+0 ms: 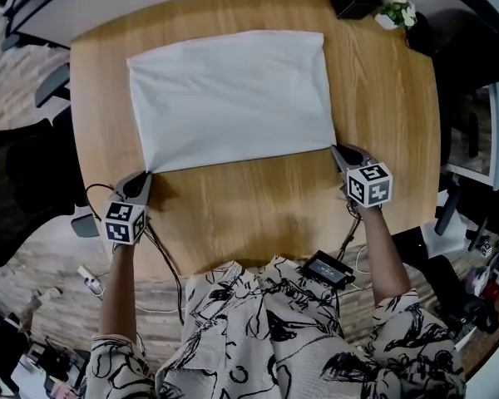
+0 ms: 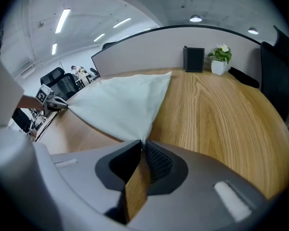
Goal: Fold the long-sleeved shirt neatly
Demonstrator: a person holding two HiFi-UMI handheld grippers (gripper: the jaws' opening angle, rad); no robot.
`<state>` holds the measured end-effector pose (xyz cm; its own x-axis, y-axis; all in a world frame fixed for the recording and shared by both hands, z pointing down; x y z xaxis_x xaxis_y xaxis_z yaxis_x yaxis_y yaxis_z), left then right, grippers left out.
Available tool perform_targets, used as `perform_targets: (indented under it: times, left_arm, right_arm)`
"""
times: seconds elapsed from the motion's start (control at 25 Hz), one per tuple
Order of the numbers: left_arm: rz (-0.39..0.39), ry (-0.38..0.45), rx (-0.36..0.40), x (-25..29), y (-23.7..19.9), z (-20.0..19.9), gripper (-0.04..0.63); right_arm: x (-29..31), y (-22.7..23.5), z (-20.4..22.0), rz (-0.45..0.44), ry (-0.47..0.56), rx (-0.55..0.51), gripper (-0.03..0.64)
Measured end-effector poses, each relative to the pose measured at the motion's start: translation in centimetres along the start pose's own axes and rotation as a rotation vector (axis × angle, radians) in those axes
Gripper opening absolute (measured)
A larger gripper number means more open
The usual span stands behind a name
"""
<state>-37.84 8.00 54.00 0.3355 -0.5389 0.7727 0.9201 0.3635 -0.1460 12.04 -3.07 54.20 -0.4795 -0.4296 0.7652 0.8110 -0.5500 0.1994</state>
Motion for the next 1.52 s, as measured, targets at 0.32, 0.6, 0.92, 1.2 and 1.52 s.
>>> perform_targets:
  times: [0.32,0.6,0.92,1.2,1.52]
  left_arm:
    - [-0.036,0.006,-0.047,-1.5,0.5,1.5,0.215]
    - [-0.203,0.193,-0.047,-6.7,1.1,-1.9,0.146]
    - [-0.219,0.409,0.006,-12.4,3.1,-6.4,0.005]
    - [-0.206,0.729,-0.05,-20.5,4.8,-10.6,0.005]
    - [-0.306,0.896,0.022,-30.7,5.5,-12.2,0.003]
  right_arm:
    - [-1.9,0.5,0.5,-0.045,0.035,0.014,0.207]
    - [-6.6,1.7,-5.5,-0.007,0.354,0.038,0.122]
    - [-13.3,0.5,-10.7,0.084,0.62,0.002,0.008]
    - [-21.7,-2.9,-13.2,0.185,0.767,-0.042,0.006]
    - [-31.5,-9.2,-14.7,0.201,0.986,-0.091,0.006]
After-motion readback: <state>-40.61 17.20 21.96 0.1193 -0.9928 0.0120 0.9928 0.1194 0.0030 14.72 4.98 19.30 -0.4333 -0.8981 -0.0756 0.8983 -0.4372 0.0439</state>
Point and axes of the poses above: the fingertips, and each gripper's own axes: x forward along the fingers, y to its right, z out of its underside, the point moved 3 cm from there along -x, backward along the fingers, and after that the axes turned 3 degrees about y, right-handed, at the moved point
